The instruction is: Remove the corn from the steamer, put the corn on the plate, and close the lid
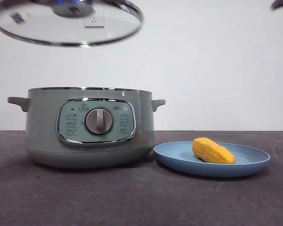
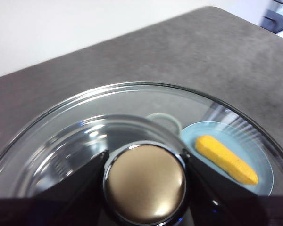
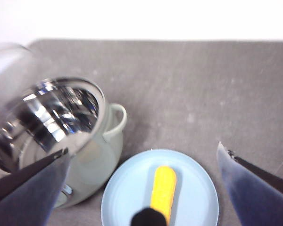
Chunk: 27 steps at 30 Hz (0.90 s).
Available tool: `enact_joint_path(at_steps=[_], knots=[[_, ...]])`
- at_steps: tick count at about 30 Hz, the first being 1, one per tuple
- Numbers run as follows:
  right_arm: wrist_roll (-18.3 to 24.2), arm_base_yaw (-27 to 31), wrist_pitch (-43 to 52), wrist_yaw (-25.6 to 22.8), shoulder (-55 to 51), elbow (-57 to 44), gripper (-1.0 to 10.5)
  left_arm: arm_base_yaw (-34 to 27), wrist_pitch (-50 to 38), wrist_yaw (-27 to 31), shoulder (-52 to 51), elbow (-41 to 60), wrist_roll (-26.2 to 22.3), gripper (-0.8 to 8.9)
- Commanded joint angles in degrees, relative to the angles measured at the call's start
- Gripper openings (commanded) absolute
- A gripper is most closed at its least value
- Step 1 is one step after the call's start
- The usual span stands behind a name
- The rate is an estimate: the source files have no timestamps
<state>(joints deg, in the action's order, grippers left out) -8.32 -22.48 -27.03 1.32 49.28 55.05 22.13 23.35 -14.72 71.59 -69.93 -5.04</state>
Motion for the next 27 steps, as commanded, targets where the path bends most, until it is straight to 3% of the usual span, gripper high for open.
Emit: enact_joint_path(at_steps=[1,12,27], knots=[[0.2,-0.1,-1.6,-0.2,-3.8,-0.3,6.0,0.0,-6.7,-0.7,1.4,-0.6,-1.1,-0.08],[0.2,-0.1,-6.1,-0.2,-10.3,-0.3,6.0,0.0,-14.6,-0.6,11.6,-0.6,-2.0,-0.08],[0.5,-0.1,-6.9,-0.2,-10.3,-0.3,6.0,-0.2,-15.0,1.2,18.4,-0.6,-2.8,-0.08]])
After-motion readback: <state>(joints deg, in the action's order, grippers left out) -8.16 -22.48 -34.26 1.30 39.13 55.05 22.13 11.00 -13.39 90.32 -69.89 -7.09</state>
